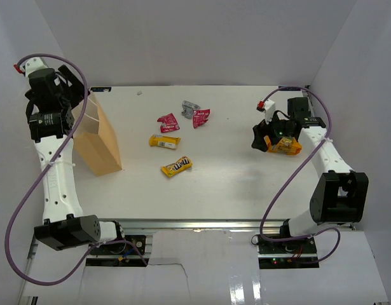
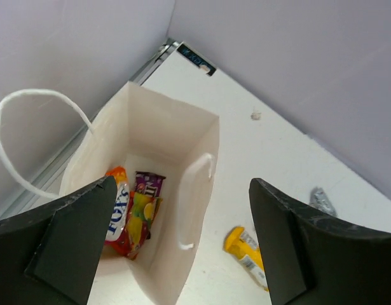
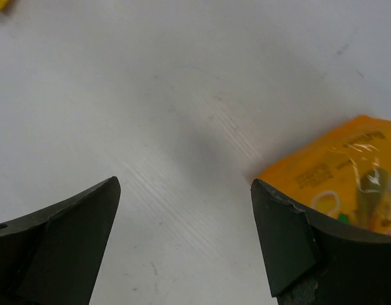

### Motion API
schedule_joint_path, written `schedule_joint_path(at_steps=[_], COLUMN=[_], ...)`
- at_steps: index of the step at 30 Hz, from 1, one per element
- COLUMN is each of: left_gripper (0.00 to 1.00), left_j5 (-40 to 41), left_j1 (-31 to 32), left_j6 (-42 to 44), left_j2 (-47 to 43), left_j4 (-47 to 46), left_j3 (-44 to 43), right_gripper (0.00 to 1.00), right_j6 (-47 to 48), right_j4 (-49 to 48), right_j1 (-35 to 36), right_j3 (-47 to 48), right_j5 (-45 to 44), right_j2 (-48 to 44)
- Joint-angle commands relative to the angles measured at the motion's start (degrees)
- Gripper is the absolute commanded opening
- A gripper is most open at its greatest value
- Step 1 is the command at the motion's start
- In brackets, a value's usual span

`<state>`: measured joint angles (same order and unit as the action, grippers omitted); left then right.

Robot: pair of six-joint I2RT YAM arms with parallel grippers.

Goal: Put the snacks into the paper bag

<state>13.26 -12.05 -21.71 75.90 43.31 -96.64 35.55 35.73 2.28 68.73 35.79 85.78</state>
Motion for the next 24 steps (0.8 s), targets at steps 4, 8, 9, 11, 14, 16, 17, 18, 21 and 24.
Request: schedule_joint_path(at_steps=[4, 8, 9, 11, 14, 16, 17, 18, 21, 24], left_gripper=[0.98, 0.98, 0.98, 0.98, 0.98, 0.98, 0.98, 0.98, 0.96, 0.93], left_j5=[-18.4, -31.5, -37.5, -42.2, -48.0, -47.2, -46.7, -46.1, -44.6, -42.2], left_j1=[0.2, 1.3, 1.7, 2.6, 6.6, 12.8, 15.2, 18.9, 25.7, 31.5], left_j6=[0.6, -2.5, -3.7, -8.0, -10.4, -10.9, -11.3, -12.9, -16.2, -21.2], left_j2=[-5.2, -7.3, -7.8, -8.1, -7.2, -6.4, -5.9, -5.2, -4.4, -3.3], left_j4=[-4.6, -10.4, -11.6, -14.6, -15.8, -15.8, -16.1, -16.5, -20.0, -25.5], left_j3=[-2.6, 1.6, 3.6, 5.4, 7.7, 8.8, 9.4, 10.1, 14.9, 20.6], right_gripper=[0.95, 0.97, 0.98, 0.98, 0.98, 0.97, 0.95, 0.94, 0.82, 0.62], right_j6=[4.2, 12.7, 14.2, 19.3, 23.9, 26.1, 26.8, 27.7, 28.0, 28.0], right_j4=[-6.2, -6.4, -6.0, -6.8, -7.4, -7.2, -7.2, -7.2, -6.9, -6.2], right_j1=[-0.2, -0.1, -0.2, -0.2, -0.3, -0.6, -0.6, -0.6, -0.8, -1.1], right_j3=[2.2, -0.3, -0.4, -0.8, 0.0, 1.8, 2.3, 2.5, 3.3, 2.4], right_j5=[-33.2, -40.6, -41.0, -41.6, -41.8, -40.9, -40.3, -40.2, -39.9, -38.6], right_j2=[1.4, 3.1, 4.0, 5.6, 8.4, 10.2, 11.7, 12.5, 15.1, 15.9])
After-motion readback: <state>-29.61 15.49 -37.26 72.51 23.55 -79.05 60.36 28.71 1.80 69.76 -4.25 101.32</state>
